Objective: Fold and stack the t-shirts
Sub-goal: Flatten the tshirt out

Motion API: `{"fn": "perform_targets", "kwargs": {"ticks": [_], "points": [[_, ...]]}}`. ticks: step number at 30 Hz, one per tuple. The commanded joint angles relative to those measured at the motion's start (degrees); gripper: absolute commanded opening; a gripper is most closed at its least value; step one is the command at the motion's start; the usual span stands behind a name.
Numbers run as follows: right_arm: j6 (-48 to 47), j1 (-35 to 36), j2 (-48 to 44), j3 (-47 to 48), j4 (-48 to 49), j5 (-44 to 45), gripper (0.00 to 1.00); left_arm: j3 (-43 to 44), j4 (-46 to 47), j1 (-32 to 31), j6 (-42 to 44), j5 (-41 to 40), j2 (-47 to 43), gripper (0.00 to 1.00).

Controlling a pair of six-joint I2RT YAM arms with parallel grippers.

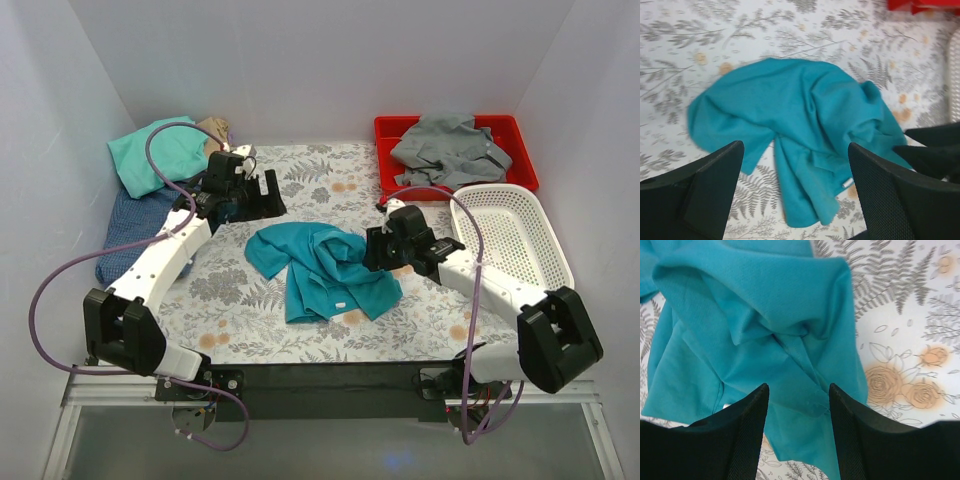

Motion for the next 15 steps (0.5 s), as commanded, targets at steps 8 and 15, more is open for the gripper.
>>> {"fn": "perform_targets", "kwargs": {"ticks": [8,15], "points": [[-5.72,0.91,5.16,5.28,3.84,-12.38,0.57,-9.82,3.97,-1.19,-2.02,15.37,-1.18,0.85],[-7.84,2.49,7.96,9.41,4.37,-16.95,0.58,-14.85,6.61,-5.32,-4.91,15.12,1.01,0.86]]}}
